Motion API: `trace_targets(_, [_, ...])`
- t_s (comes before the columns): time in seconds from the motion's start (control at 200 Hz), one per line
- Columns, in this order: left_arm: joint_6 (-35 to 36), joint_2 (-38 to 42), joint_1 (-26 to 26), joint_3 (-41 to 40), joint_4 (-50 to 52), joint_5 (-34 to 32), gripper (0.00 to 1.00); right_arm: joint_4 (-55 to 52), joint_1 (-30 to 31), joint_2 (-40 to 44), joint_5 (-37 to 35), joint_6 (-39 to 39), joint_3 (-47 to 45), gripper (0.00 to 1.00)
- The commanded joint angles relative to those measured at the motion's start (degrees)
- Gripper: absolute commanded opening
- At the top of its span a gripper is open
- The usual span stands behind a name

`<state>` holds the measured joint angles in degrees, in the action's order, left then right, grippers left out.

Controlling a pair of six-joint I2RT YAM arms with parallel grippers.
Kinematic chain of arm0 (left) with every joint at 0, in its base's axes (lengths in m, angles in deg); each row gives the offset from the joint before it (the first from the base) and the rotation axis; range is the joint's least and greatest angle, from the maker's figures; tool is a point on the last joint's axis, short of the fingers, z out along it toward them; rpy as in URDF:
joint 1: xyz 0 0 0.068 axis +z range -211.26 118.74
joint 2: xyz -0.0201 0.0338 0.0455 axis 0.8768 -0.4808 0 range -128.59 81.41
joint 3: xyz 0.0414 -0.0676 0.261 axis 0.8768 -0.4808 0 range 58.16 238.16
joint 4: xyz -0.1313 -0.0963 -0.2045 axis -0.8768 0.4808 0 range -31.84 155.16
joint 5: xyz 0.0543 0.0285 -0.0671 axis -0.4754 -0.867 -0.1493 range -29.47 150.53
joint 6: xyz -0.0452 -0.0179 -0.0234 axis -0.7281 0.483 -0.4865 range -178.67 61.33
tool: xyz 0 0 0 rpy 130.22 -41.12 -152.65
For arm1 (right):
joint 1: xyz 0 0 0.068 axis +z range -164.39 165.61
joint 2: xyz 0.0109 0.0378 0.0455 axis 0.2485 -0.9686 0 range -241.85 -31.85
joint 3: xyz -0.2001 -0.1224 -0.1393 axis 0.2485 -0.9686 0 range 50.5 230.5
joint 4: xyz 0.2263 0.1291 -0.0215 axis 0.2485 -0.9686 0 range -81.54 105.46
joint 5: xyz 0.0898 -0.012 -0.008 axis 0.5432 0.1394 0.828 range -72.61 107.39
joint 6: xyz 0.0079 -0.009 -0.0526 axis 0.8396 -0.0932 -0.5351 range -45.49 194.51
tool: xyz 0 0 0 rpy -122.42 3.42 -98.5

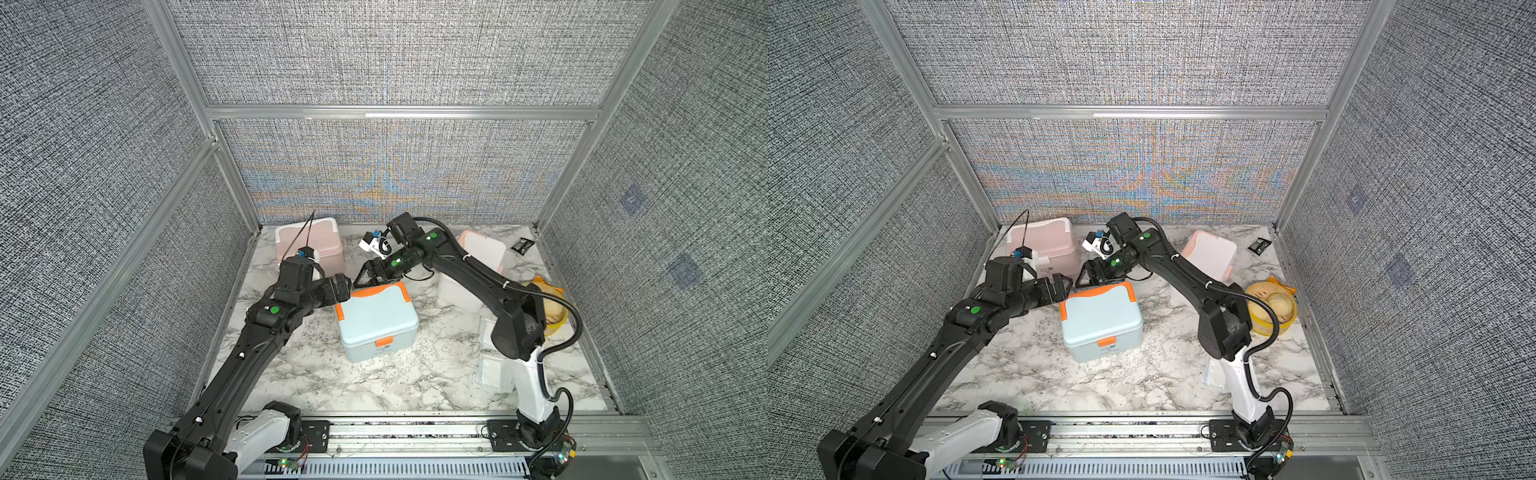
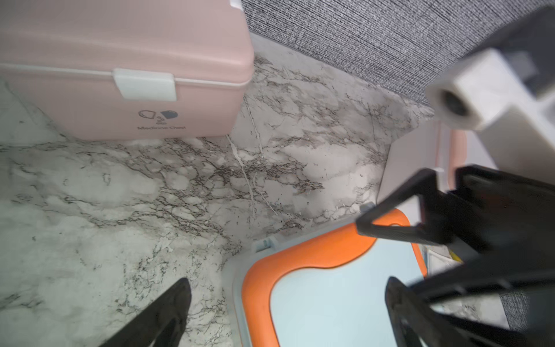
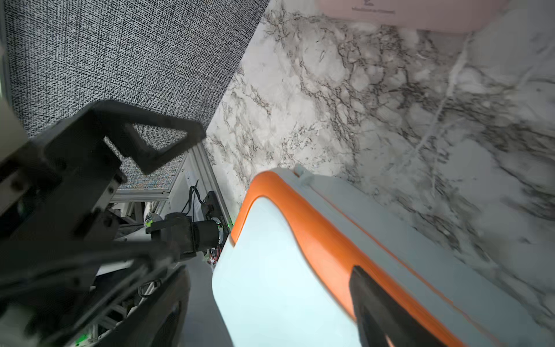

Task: Open first aid kits and take out gauze
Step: Move the first aid kit to the center of the board, then adjust the first aid kit at the center of the board.

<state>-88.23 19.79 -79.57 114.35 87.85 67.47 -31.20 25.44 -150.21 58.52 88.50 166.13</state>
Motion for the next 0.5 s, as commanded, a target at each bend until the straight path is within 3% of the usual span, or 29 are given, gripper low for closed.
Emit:
trace_targets(0.0, [0.29,-0.28,0.96,0.93,0.09,2.32,0.99,1.92,0.23,6.32,-6.37,2.02,-5.48,0.92])
trace_targets(0.23, [-0.39,-5.29,2.75,2.53,-2.03,11.82,1.00,10.24,0.30,26.45,-14.66,7.61,-29.05,0.99])
trace_targets(0.495, [-0.59,-13.07,2.73,3.82,-5.30,15.55,1.00,18.20,1.27,48.43,-18.26,16.22,-53.30,0.99])
